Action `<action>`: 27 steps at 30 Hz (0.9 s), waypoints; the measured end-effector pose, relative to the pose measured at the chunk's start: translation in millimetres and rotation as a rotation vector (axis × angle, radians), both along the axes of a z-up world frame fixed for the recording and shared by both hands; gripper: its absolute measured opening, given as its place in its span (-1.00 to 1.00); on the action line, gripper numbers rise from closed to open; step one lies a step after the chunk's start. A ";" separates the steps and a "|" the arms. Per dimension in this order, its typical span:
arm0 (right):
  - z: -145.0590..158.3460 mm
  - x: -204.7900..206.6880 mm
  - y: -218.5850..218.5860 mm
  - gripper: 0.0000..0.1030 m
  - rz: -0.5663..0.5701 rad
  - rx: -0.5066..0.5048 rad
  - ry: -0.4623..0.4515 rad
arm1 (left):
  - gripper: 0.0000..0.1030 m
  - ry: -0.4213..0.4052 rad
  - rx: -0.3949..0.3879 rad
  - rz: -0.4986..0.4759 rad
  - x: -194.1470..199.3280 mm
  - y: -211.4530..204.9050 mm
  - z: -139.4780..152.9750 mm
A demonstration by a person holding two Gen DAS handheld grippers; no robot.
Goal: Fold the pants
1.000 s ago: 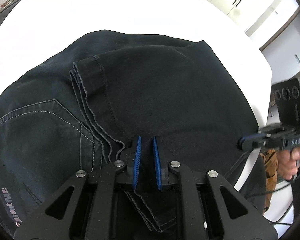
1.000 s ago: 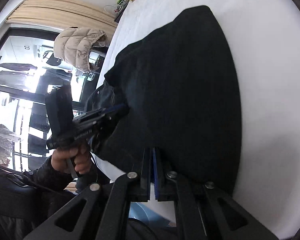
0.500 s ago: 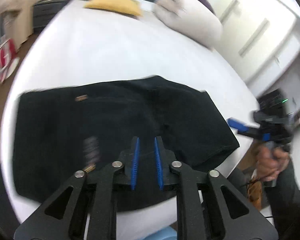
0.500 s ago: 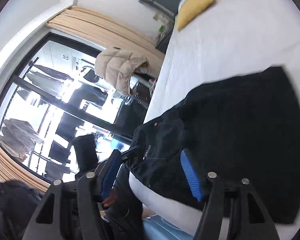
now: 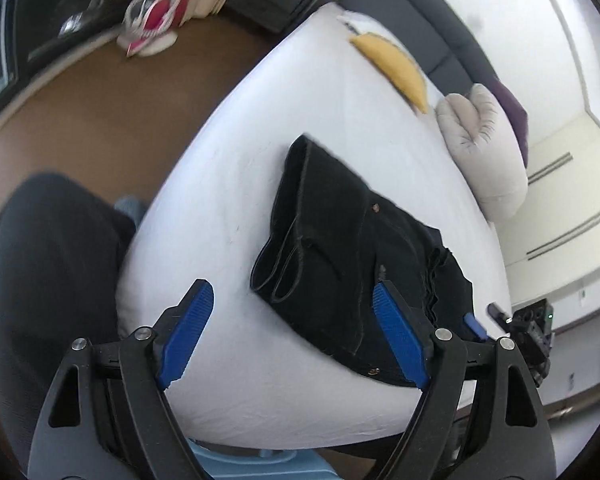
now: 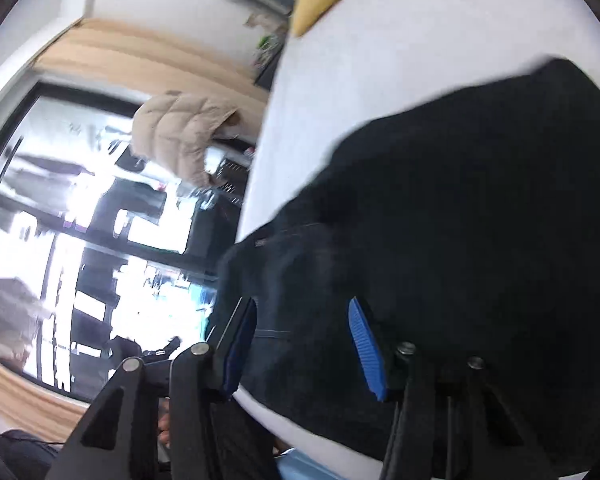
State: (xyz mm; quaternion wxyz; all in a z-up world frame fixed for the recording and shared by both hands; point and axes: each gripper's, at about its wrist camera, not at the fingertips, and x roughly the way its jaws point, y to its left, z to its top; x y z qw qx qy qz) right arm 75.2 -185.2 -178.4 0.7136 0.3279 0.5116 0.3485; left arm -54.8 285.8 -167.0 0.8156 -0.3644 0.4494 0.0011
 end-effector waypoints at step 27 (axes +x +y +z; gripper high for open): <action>-56.4 48.0 44.4 0.20 0.089 -0.114 0.205 | -0.67 0.008 -0.261 0.019 25.7 0.1 -51.7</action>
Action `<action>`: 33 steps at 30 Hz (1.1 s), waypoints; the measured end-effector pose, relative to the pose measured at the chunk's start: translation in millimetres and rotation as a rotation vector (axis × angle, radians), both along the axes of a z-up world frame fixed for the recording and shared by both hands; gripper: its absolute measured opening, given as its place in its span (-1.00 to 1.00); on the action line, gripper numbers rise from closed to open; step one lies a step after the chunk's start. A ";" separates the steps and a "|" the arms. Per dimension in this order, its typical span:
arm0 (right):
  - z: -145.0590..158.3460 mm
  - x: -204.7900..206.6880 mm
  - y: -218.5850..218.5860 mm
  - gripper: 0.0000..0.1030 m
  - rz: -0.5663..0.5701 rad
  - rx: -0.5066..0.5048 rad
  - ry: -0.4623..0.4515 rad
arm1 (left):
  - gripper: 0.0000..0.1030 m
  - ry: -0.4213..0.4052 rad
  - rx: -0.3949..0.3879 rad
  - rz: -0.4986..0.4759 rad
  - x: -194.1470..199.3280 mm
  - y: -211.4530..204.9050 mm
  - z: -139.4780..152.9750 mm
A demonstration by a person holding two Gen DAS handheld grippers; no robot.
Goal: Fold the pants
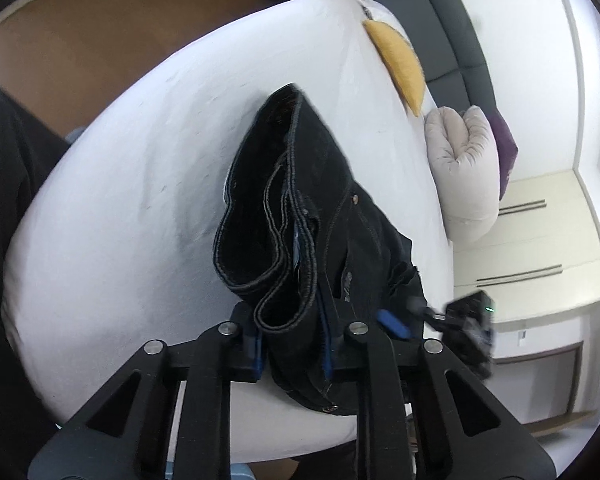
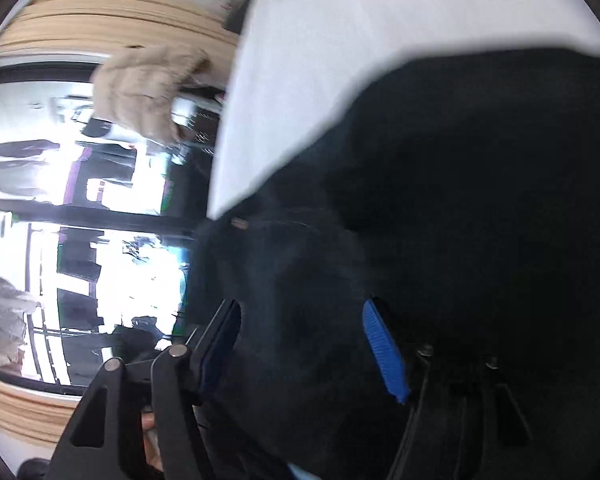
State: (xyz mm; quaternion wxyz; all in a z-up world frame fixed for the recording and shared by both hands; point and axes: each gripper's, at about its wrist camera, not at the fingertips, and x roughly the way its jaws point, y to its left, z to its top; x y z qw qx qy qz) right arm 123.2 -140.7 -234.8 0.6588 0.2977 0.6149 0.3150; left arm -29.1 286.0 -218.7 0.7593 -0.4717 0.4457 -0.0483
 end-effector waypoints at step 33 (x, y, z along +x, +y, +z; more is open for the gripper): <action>140.7 2.9 9.3 0.48 0.348 -0.204 -0.266 | -0.72 -0.465 0.951 -0.787 64.8 -383.3 91.5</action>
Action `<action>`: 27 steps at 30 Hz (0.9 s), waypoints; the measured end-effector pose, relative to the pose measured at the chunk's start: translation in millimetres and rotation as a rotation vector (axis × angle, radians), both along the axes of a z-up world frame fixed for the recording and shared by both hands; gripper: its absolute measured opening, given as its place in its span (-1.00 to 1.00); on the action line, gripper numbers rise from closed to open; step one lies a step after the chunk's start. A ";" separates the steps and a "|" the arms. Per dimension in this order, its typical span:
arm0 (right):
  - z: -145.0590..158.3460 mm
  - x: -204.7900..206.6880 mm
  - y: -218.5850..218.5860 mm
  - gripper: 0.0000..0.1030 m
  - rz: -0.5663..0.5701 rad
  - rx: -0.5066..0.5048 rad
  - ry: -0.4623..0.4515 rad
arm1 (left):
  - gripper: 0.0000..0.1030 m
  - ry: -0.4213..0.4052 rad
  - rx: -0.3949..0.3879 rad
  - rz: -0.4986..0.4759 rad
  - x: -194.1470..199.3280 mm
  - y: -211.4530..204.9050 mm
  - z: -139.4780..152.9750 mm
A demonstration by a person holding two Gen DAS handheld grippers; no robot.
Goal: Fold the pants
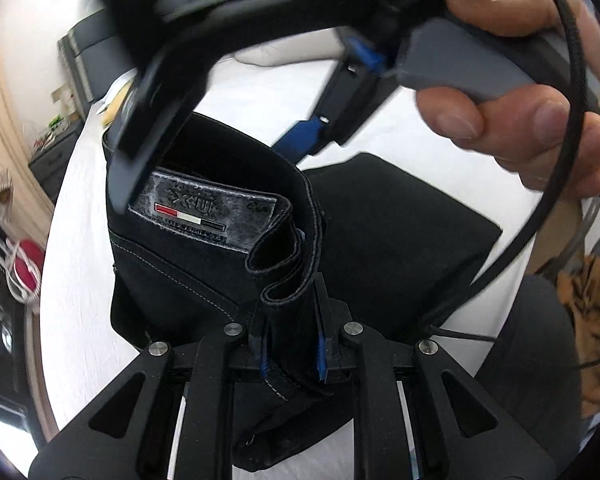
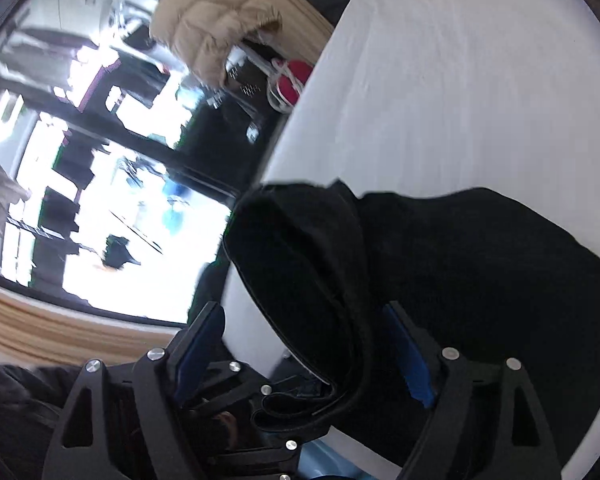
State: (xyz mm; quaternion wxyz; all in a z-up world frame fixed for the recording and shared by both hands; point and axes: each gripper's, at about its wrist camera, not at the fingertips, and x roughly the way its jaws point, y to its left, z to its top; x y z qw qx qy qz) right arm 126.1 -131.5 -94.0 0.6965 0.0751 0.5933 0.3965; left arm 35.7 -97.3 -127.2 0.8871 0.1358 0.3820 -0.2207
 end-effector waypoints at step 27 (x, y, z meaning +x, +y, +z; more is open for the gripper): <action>-68.8 20.3 -211.4 -0.71 -0.376 -0.026 0.019 | -0.72 0.023 0.054 -0.292 7.0 -182.8 -52.3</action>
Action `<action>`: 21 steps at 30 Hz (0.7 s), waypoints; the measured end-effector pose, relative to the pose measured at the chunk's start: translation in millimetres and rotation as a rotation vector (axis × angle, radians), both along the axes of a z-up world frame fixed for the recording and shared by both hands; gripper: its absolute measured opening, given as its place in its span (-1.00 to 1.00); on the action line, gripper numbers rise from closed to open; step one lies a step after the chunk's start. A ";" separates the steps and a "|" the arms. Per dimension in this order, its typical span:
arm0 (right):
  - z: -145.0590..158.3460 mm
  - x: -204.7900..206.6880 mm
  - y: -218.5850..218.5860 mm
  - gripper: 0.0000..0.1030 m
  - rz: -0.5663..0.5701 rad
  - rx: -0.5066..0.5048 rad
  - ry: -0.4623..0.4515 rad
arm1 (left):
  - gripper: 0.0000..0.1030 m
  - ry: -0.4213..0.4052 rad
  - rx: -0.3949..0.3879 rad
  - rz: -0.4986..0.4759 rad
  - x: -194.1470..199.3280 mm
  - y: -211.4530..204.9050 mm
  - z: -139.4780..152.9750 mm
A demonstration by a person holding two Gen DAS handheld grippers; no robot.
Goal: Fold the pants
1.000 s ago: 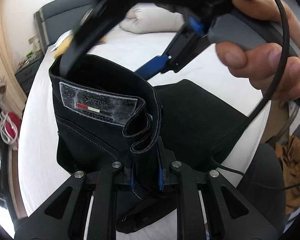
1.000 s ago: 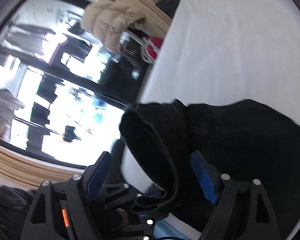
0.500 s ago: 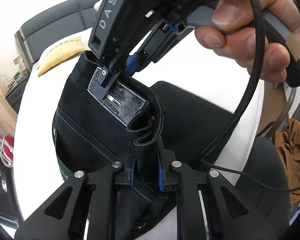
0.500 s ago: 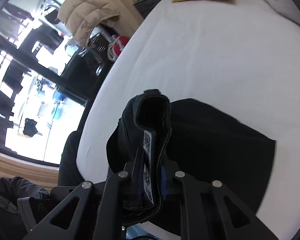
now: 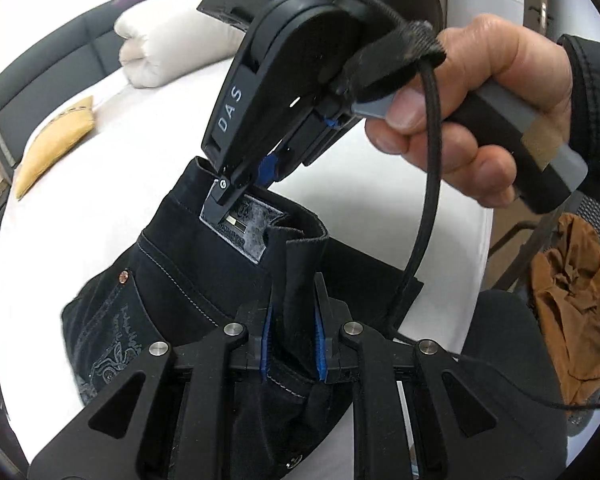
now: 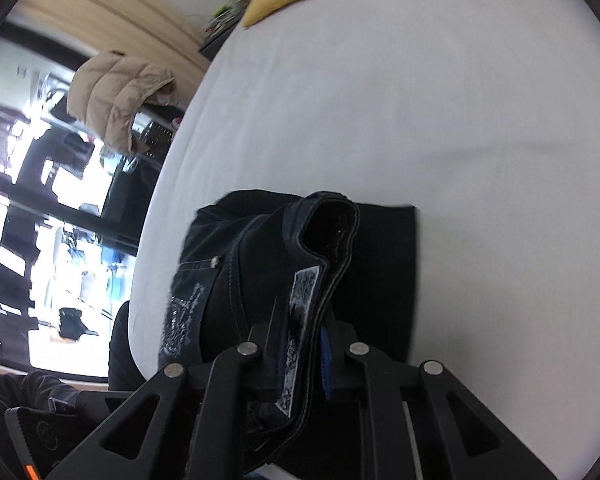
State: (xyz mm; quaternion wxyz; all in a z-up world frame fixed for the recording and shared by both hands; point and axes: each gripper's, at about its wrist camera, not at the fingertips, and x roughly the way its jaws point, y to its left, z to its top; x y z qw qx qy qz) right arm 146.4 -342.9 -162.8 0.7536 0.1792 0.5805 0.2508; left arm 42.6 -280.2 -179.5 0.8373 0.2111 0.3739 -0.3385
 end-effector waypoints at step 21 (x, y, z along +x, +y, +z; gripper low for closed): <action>-4.5 -26.4 -51.3 -0.20 -0.174 0.075 -0.061 | 0.02 0.267 -0.302 0.071 18.6 104.5 40.2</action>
